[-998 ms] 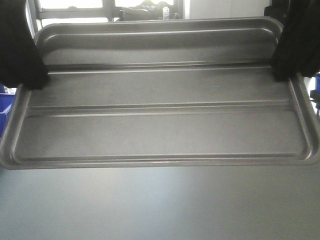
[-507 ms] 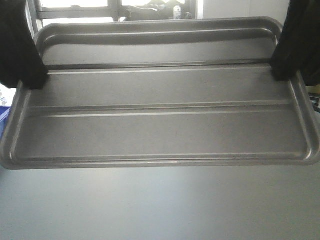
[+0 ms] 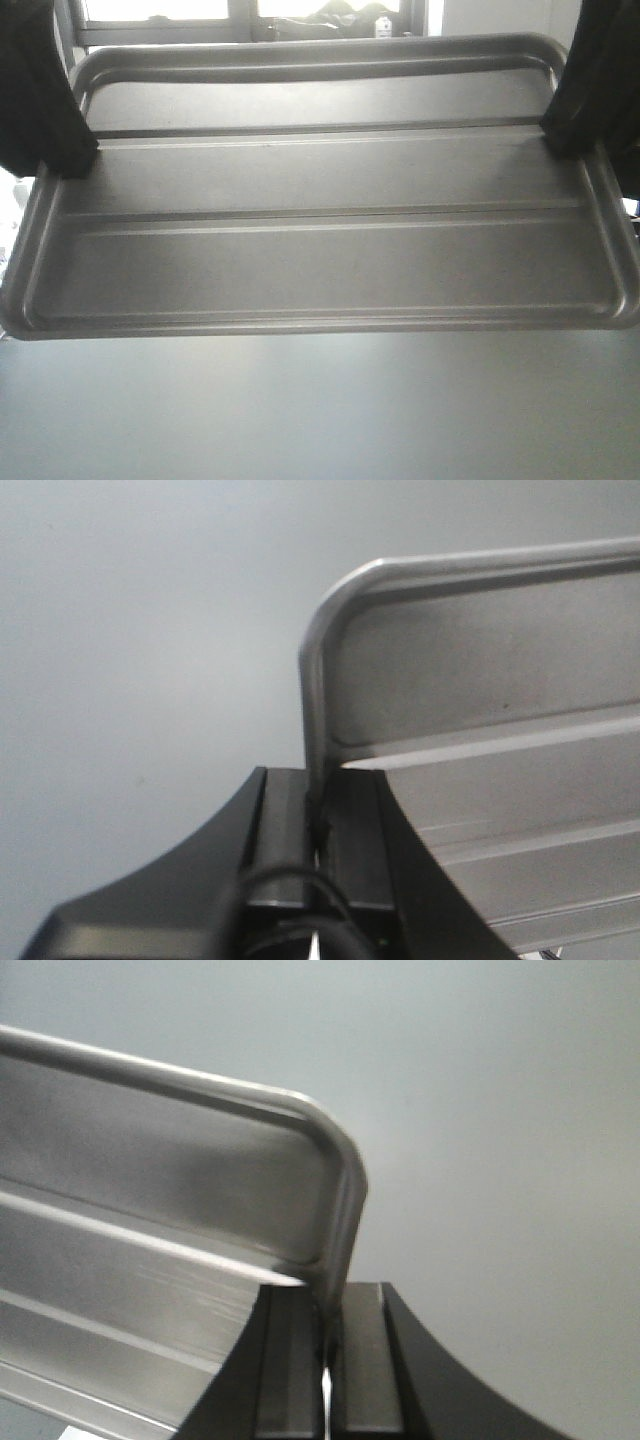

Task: Grab silver tray and stack on right shelf
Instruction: 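Hold the tray level in both grippers while the base drives to another shelf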

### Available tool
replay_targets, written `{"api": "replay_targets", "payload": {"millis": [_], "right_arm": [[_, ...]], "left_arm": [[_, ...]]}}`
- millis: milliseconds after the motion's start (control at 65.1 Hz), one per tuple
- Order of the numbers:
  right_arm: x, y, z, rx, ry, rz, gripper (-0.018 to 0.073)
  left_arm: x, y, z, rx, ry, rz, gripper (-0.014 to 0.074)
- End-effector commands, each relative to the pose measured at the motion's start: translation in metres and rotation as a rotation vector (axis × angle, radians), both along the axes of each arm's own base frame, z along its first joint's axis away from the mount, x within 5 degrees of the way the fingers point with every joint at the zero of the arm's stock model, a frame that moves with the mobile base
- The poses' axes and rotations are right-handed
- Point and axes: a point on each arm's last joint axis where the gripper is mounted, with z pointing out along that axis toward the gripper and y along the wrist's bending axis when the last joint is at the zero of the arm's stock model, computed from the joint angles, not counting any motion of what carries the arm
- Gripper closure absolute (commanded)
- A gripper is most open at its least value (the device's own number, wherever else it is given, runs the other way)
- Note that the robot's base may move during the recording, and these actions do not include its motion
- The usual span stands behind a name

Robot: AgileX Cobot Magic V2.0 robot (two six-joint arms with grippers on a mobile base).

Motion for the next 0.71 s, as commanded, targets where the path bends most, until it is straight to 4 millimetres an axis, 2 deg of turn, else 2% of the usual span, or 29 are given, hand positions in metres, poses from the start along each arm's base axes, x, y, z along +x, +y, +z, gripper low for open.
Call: {"api": "replay_targets", "payload": {"millis": [0,691], "right_arm": [[0.0024,-0.0031,0.0149,0.010,-0.096,0.022,0.0501],[0.0023,-0.0031,0.0148,0.009,-0.095,0.022,0.0501]], "left_arm": [[-0.0011,0.0020,0.0146,-0.007,-0.059,-0.026,0.0689],[-0.0009,0.0021,0.0147,-0.005,-0.061,-0.026,0.0689]]}}
